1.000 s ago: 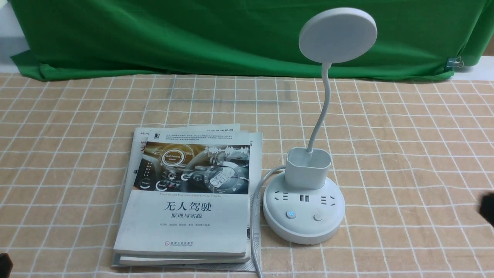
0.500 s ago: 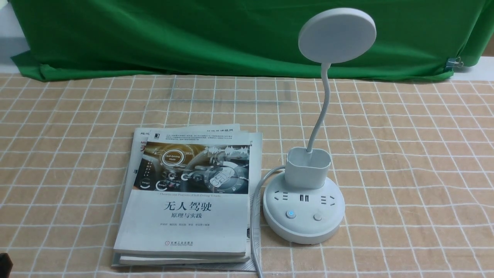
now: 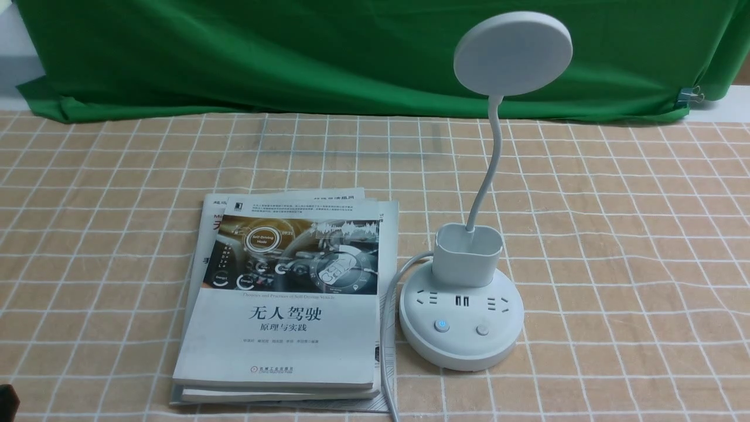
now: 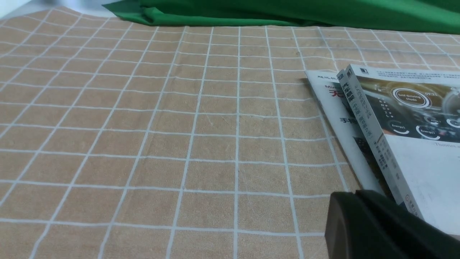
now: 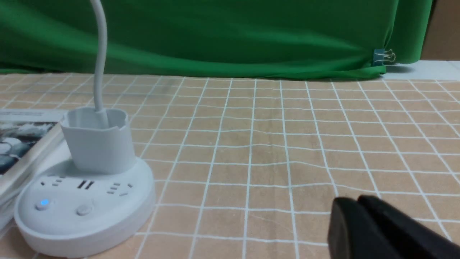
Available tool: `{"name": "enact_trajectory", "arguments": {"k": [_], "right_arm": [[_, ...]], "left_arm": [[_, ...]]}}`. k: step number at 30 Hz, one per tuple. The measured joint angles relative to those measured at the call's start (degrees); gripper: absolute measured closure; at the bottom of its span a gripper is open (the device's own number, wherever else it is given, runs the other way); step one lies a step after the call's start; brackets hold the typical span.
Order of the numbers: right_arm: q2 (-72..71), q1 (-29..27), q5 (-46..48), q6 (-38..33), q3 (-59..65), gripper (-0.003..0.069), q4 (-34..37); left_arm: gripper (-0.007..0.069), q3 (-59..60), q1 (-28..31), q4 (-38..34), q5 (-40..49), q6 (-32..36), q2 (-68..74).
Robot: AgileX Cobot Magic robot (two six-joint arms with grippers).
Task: Turn off the desk lamp on the light coffee tablecloth by hand.
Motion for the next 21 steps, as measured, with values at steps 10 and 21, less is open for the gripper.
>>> {"name": "enact_trajectory", "arguments": {"k": [10, 21], "right_arm": [[0.0, 0.0, 0.0, 0.1, 0.0, 0.0597, 0.0], [0.0, 0.0, 0.1, 0.1, 0.0, 0.0574, 0.0]], "left_arm": [[0.062, 0.0, 0.0, 0.0, 0.0, 0.0, 0.0], [0.062, 0.0, 0.0, 0.0, 0.0, 0.0, 0.0]]}}
